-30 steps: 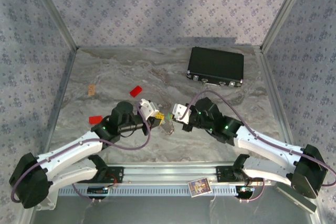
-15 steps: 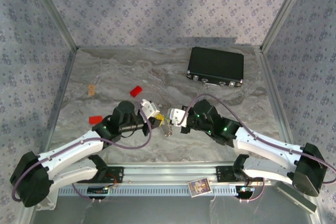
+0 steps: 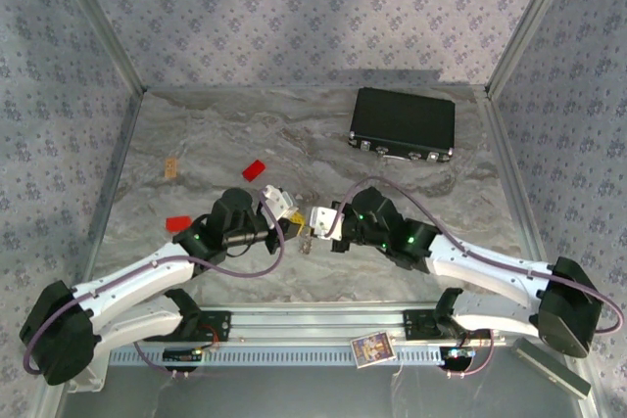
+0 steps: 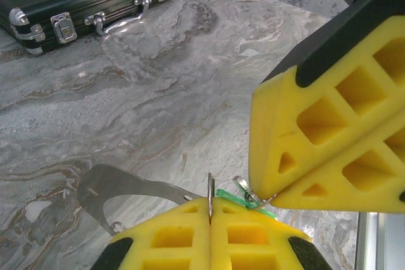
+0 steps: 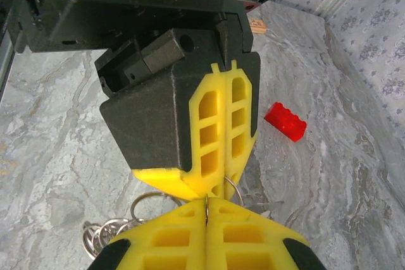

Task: Put the keys on the keyring

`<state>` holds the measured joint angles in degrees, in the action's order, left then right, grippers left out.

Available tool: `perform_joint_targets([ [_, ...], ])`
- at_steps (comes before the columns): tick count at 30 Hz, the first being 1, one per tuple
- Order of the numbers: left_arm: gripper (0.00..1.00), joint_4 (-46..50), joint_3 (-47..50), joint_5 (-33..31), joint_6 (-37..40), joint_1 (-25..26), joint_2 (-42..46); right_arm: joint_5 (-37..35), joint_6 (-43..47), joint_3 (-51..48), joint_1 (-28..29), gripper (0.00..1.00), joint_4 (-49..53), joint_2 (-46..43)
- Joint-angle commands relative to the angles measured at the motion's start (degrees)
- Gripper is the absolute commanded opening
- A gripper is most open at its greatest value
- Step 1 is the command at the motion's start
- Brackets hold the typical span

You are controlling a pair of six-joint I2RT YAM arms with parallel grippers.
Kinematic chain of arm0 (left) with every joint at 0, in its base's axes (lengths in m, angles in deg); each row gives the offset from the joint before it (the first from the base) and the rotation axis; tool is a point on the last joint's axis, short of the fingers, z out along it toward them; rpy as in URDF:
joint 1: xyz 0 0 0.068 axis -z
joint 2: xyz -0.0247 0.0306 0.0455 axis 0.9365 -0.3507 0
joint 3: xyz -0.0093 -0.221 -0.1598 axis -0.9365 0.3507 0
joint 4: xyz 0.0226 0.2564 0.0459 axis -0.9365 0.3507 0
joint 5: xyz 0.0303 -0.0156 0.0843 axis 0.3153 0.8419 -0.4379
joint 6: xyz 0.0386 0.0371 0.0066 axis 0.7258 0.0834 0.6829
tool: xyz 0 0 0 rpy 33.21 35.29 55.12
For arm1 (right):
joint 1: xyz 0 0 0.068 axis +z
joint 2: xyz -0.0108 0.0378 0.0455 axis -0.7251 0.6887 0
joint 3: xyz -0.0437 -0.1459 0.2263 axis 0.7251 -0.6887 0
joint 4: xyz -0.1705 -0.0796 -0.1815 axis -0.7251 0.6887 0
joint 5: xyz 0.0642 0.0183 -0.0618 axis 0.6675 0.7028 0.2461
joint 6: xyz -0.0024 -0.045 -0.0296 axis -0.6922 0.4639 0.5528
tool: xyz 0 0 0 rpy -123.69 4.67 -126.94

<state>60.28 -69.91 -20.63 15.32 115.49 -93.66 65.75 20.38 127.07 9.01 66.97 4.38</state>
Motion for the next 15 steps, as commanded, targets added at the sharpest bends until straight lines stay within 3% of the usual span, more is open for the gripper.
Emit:
perform_joint_targets([
  [1, 0.0, -3.4, -2.4, 2.9, -0.3, 0.5, 0.0, 0.5, -1.4, -0.5, 0.7, 0.0, -4.4, 0.8],
  [7, 0.0, -3.6, -2.3, 3.0, 0.2, 0.5, -0.1, 3.6, -5.0, -2.3, -2.6, 0.0, -4.6, -2.4],
  [15, 0.0, -3.3, -1.8, 3.1, 1.0, 0.5, 0.4, -5.3, -4.9, -5.7, -3.5, 0.0, -4.0, -7.7],
])
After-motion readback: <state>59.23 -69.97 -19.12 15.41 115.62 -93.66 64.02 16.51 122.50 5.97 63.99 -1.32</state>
